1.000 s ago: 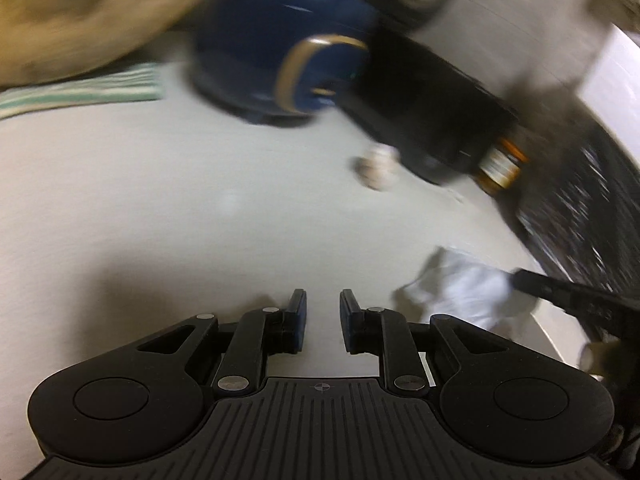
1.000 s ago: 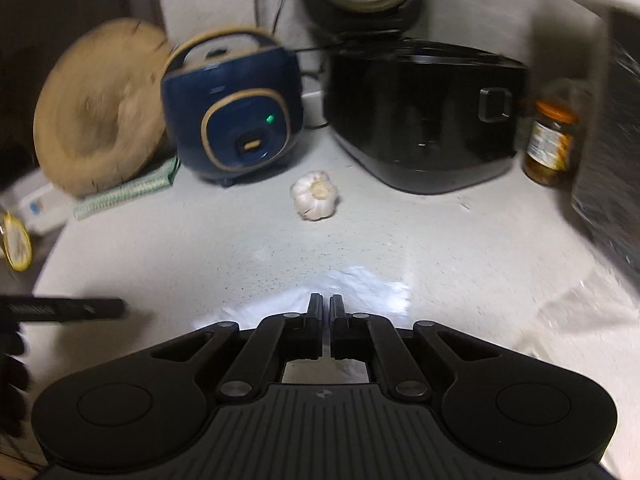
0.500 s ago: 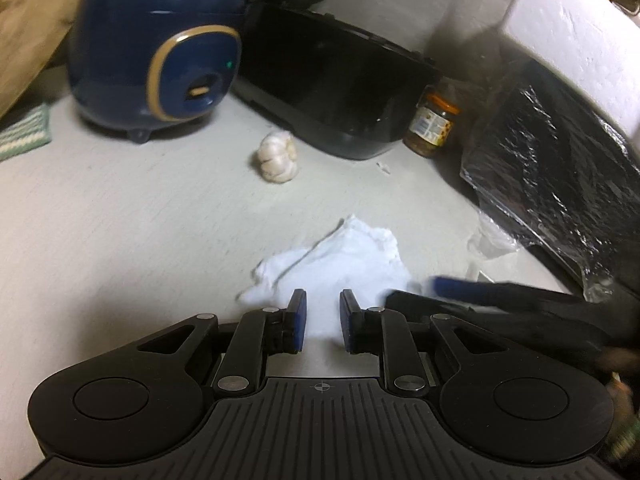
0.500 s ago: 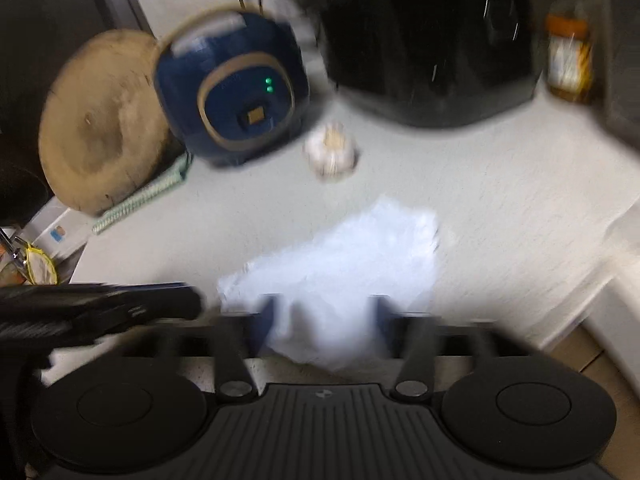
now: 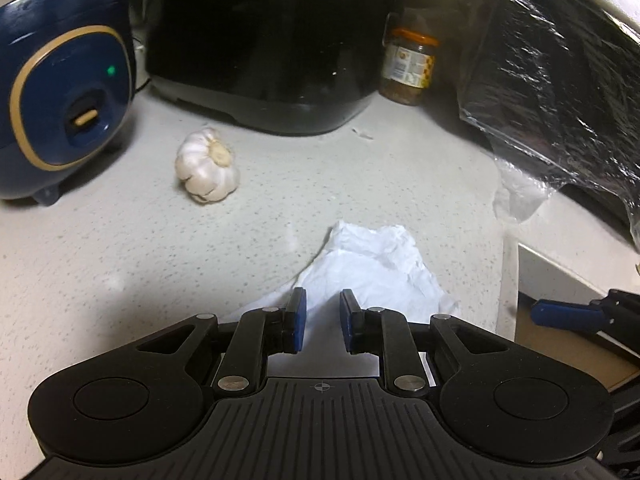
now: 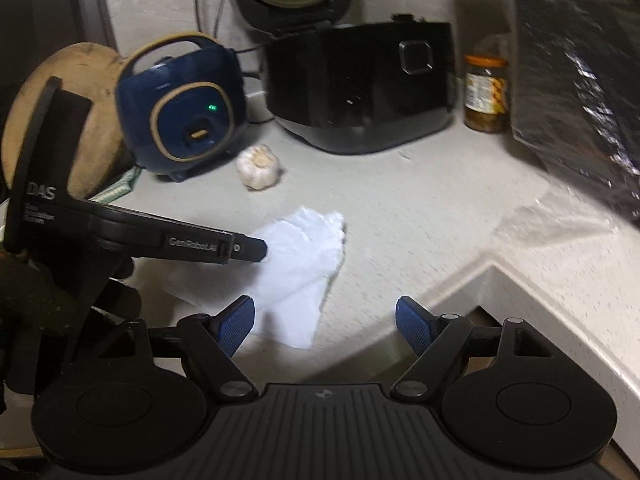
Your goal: Collect trash
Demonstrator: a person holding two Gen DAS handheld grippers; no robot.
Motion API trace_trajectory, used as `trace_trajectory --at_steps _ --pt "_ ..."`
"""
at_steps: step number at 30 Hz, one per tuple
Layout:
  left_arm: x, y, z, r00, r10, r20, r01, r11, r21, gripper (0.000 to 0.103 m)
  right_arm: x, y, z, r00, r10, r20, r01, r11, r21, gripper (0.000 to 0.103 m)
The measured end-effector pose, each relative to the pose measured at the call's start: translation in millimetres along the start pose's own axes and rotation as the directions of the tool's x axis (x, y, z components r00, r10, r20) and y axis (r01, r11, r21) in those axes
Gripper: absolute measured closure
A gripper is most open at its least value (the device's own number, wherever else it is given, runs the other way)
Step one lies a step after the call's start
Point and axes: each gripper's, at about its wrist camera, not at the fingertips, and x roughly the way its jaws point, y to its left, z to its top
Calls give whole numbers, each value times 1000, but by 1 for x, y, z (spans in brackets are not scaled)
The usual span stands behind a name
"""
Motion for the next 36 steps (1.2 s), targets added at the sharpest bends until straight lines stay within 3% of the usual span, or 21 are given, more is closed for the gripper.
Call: trace_trajectory --at_steps 3,7,8,12,16,18,23,27,29,31,36 --pt "-2 1 -2 1000 -12 0 12 1000 -3 82 4 -3 -3 1000 -3 -12 3 1000 10 27" --pt "-4 12 -3 995 -98 -15 97 994 -47 81 12 11 -3 1000 -12 -28 10 996 -91 70" --pt "-5 15 -5 991 -132 -22 131 990 -61 81 17 15 -3 999 -3 -46 -2 994 -107 73" --pt "-11 26 -13 965 -258 -56 250 961 -120 81 27 21 1 999 6 -43 -12 992 -126 73" --pt "-20 18 -25 958 -282 -58 280 959 -37 82 38 10 13 997 54 -58 -57 997 -47 73" --pt "-24 9 -29 962 -266 -53 268 963 19 82 43 3 17 994 88 -68 -88 996 4 73" --pt "-28 -22 -32 987 -149 -55 157 972 178 81 48 -15 24 983 165 -79 -154 979 130 73" --pt "-27 -50 -34 998 -36 -48 49 954 296 81 48 -15 26 986 140 -89 -129 984 120 71" --pt "-25 -53 -31 998 -14 -56 30 959 283 81 43 -15 26 991 110 -82 -100 987 123 50" --pt "-22 -51 -28 998 -21 -59 35 968 249 81 34 -16 25 996 70 -49 -64 992 112 41" --pt "-24 -52 -30 999 -17 -51 29 969 247 81 23 -20 24 1000 -1 -11 2 996 87 35"
